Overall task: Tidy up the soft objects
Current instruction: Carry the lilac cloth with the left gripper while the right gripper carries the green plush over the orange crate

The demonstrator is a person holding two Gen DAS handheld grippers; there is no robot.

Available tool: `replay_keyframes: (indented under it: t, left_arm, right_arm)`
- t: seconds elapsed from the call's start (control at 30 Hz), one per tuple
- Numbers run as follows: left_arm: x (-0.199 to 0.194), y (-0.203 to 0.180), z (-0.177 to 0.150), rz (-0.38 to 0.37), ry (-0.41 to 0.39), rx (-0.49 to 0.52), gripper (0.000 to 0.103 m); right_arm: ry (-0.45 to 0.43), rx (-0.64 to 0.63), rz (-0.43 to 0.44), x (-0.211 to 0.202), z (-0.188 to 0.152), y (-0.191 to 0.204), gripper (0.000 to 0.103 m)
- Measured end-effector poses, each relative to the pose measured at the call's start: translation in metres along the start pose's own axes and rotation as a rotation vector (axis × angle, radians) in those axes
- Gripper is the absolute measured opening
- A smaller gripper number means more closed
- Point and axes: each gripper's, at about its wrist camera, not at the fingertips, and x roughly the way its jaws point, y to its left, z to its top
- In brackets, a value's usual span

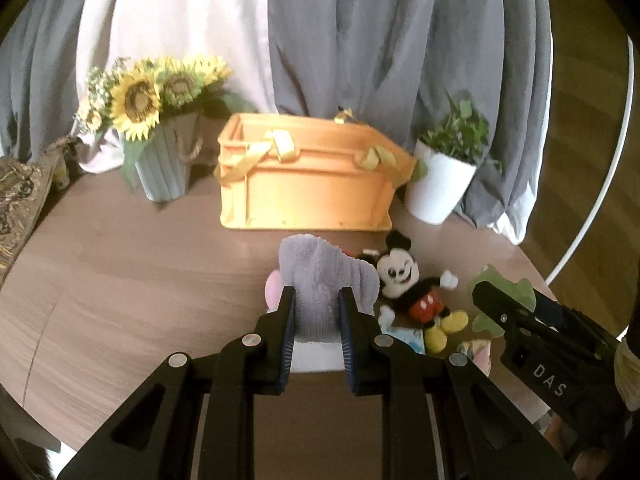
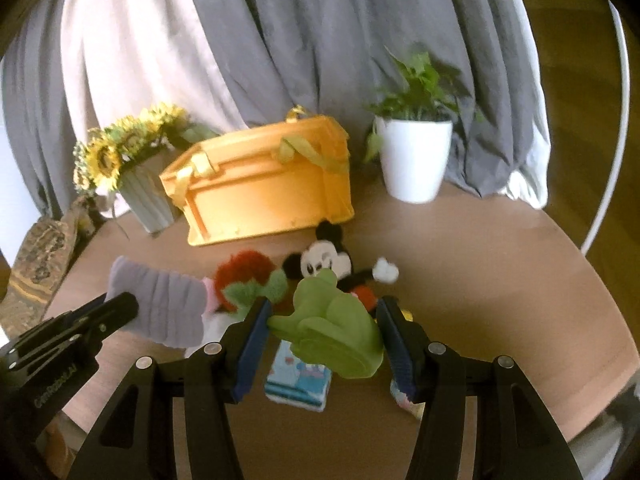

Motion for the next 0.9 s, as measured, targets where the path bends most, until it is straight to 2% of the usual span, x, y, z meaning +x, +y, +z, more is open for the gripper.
replay_keyframes:
  t: [0.37, 0.57, 0.9]
  left_arm:
    - [-0.021, -0.005, 0.028, 0.074, -0.127, -0.004, 0.021]
    - [-0.028, 0.006, 0.047, 0.046, -0.167, 0.015, 0.021]
    - [-0.028, 0.029, 0.086, -0.031, -0.232, 0.075, 0.021]
  right_arm:
    - [-0.088, -0.058, 0.109, -0.008, 0.038, 0.005, 0.056]
    - [-0.131, -0.049, 0.121, -0.014, 0.052, 0.018, 0.056]
    - [-0.202, 0.014, 0.061, -0.016, 0.08, 0.044, 0.056]
